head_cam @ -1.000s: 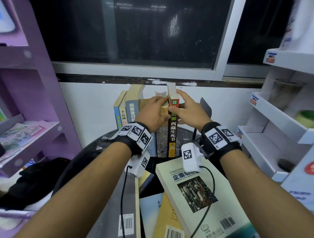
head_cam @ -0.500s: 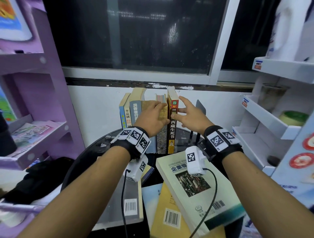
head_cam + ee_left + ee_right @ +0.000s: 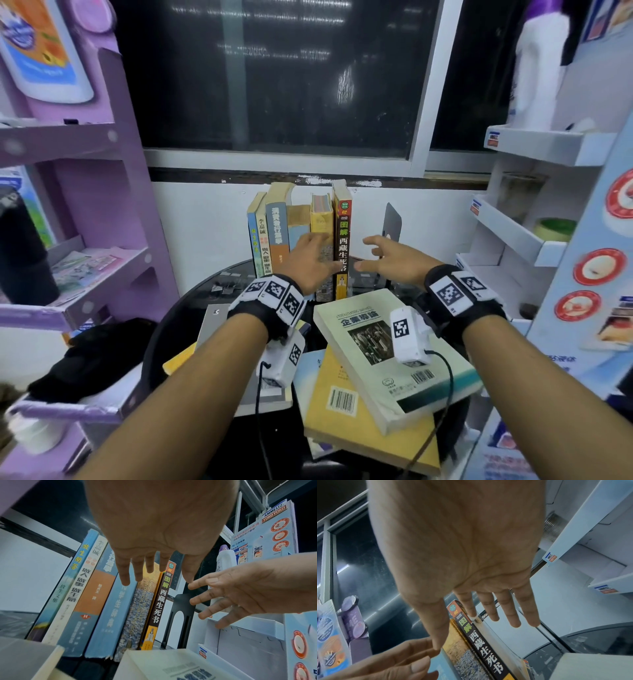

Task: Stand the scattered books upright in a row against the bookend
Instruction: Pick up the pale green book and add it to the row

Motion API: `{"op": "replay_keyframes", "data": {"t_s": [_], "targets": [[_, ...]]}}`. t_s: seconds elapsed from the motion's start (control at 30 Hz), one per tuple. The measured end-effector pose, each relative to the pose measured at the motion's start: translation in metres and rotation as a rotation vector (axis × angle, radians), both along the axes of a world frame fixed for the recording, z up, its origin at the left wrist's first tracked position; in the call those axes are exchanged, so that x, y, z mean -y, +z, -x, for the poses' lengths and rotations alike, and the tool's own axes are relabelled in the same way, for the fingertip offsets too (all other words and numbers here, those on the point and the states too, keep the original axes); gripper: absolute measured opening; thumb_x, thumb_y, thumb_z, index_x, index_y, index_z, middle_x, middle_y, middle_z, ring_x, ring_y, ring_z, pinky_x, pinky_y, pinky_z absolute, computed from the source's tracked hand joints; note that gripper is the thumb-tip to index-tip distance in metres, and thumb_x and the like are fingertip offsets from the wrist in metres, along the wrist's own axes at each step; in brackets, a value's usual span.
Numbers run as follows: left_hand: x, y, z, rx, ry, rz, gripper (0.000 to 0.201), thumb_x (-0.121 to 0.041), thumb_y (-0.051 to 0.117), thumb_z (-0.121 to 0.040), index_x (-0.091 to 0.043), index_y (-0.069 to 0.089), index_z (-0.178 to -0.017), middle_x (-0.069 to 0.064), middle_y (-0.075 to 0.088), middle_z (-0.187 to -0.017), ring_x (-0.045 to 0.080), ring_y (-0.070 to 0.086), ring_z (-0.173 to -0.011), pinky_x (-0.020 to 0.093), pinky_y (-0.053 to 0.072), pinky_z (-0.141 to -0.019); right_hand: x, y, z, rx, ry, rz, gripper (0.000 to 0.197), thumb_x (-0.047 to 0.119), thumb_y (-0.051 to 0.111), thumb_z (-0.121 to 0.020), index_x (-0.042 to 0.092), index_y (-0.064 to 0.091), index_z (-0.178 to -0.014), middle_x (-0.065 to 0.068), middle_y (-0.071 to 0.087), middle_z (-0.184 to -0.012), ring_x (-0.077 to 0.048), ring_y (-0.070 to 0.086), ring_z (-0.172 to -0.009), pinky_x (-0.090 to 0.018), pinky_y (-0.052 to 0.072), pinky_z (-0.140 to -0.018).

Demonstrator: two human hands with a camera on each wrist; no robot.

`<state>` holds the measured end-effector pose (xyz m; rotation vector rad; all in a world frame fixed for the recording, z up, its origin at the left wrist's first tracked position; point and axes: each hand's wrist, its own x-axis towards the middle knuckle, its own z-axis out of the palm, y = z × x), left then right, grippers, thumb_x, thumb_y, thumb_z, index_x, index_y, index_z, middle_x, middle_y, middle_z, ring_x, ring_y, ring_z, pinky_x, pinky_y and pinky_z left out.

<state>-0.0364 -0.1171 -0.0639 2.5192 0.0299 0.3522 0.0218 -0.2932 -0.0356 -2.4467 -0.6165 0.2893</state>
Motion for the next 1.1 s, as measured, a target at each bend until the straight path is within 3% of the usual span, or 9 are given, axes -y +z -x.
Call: {"op": "replay_keyframes", "data": {"t_s": [0.27,0.37,0.5,0.63,0.77,0.97,1.1], "targets": [[0.017,-0.022,0.011,-0.267,0.018,0.066,0.071,-0.044,0.052,-0.094,-0.015,0.021,-0.150,0.012,0.022,-0.156,0.030,0.031,-0.139,0.036,0.029,-0.107,0.022,-0.017,0.009,-0.072,-0.039,0.161,0.070,0.048,0.059,-0.090,0.018,0.032,-0.147,-0.003,0.040,-0.150,-0.023,0.042,-0.133,-0.036,0.035,-0.107],[0.021,-0.032,0.011,-0.353,0.042,0.125,0.072,-0.043,0.054,-0.093,-0.012,0.022,-0.149,0.011,0.025,-0.155,0.030,0.033,-0.138,0.036,0.032,-0.106,0.029,-0.027,0.009,-0.078,-0.046,0.206,0.080,0.064,0.060,-0.079,0.021,0.038,-0.143,0.004,0.042,-0.146,-0.022,0.046,-0.129,-0.036,0.037,-0.105],[0.024,-0.042,0.010,-0.462,0.084,0.163,0.076,-0.044,0.054,-0.093,-0.010,0.018,-0.150,0.013,0.029,-0.153,0.032,0.039,-0.134,0.038,0.037,-0.104,0.042,-0.044,-0.006,-0.117,-0.078,0.246,0.083,0.064,0.064,-0.072,0.019,0.044,-0.139,0.000,0.048,-0.144,-0.024,0.051,-0.124,-0.043,0.040,-0.107],[0.026,-0.049,0.008,-0.501,0.134,0.163,0.078,-0.045,0.055,-0.092,-0.011,0.016,-0.151,0.014,0.031,-0.152,0.033,0.042,-0.131,0.039,0.040,-0.103,0.047,-0.043,0.003,-0.127,-0.115,0.316,0.072,0.054,0.061,-0.086,0.016,0.040,-0.142,-0.002,0.048,-0.142,-0.022,0.049,-0.124,-0.041,0.037,-0.108],[0.025,-0.060,0.006,-0.557,0.132,0.313,0.084,-0.041,0.061,-0.090,-0.012,0.011,-0.152,0.011,0.029,-0.153,0.034,0.044,-0.128,0.043,0.045,-0.102,0.049,-0.044,0.006,-0.147,-0.126,0.350,0.072,0.051,0.059,-0.090,0.014,0.033,-0.146,-0.004,0.041,-0.148,-0.023,0.043,-0.131,-0.039,0.033,-0.110],[0.023,-0.068,0.005,-0.568,0.154,0.437,0.079,-0.030,0.069,-0.085,-0.012,0.020,-0.144,0.011,0.050,-0.117,0.032,0.062,-0.101,0.046,0.056,-0.085,0.047,-0.050,0.003,-0.178,-0.131,0.365,0.069,0.050,0.061,-0.088,0.015,0.038,-0.143,-0.003,0.046,-0.144,-0.023,0.047,-0.127,-0.039,0.035,-0.108],[0.022,-0.070,0.004,-0.560,0.161,0.480,0.077,-0.024,0.073,-0.083,-0.013,0.024,-0.141,0.015,0.056,-0.111,0.030,0.062,-0.086,0.044,0.057,-0.083,0.049,-0.051,0.006,-0.188,-0.122,0.377,0.048,0.036,0.062,-0.092,0.011,0.049,-0.131,-0.005,0.056,-0.130,-0.021,0.053,-0.109,-0.027,0.038,-0.088]]}}
